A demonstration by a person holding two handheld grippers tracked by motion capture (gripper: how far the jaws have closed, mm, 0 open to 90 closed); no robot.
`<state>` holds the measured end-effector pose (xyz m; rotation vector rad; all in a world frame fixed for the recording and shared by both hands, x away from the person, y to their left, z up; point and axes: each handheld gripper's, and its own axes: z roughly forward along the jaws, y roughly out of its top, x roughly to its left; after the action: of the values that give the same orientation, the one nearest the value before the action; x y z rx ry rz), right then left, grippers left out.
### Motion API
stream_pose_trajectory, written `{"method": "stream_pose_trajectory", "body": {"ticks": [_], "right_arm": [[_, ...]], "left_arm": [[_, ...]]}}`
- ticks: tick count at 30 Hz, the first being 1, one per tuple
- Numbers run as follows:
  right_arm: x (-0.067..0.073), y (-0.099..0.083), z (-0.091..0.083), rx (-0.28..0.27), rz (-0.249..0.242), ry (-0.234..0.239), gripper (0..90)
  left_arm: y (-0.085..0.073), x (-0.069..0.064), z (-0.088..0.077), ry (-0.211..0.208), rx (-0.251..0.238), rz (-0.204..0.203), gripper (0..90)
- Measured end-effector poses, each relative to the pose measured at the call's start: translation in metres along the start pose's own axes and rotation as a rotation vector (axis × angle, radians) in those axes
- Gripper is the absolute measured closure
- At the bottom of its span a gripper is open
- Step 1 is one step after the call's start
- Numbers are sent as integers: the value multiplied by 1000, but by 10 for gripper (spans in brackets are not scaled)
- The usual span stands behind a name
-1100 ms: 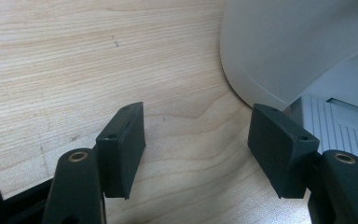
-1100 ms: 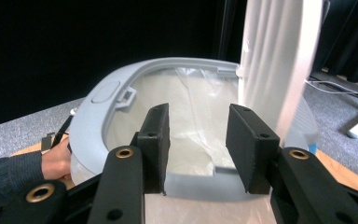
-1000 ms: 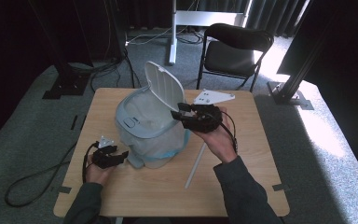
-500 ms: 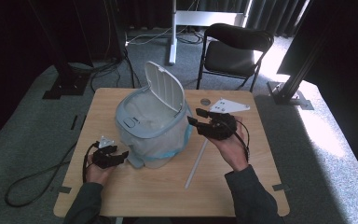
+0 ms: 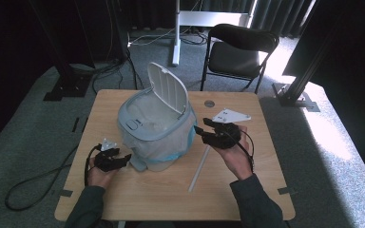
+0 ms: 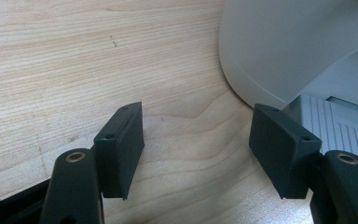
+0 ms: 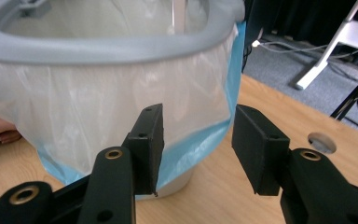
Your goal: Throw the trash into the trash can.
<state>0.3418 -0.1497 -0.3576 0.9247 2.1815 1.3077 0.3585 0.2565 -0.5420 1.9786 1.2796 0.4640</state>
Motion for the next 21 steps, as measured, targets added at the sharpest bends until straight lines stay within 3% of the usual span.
{"method": "stream_pose_trajectory", "body": {"ticks": [6, 21], "right_arm": [[-6, -18, 3, 27, 39, 7, 517], [-2, -37, 12, 71, 29, -9, 469]], "left_arm": [[0, 0, 0, 0, 0, 0, 354], [0, 0, 0, -2, 2, 0, 354]]}}
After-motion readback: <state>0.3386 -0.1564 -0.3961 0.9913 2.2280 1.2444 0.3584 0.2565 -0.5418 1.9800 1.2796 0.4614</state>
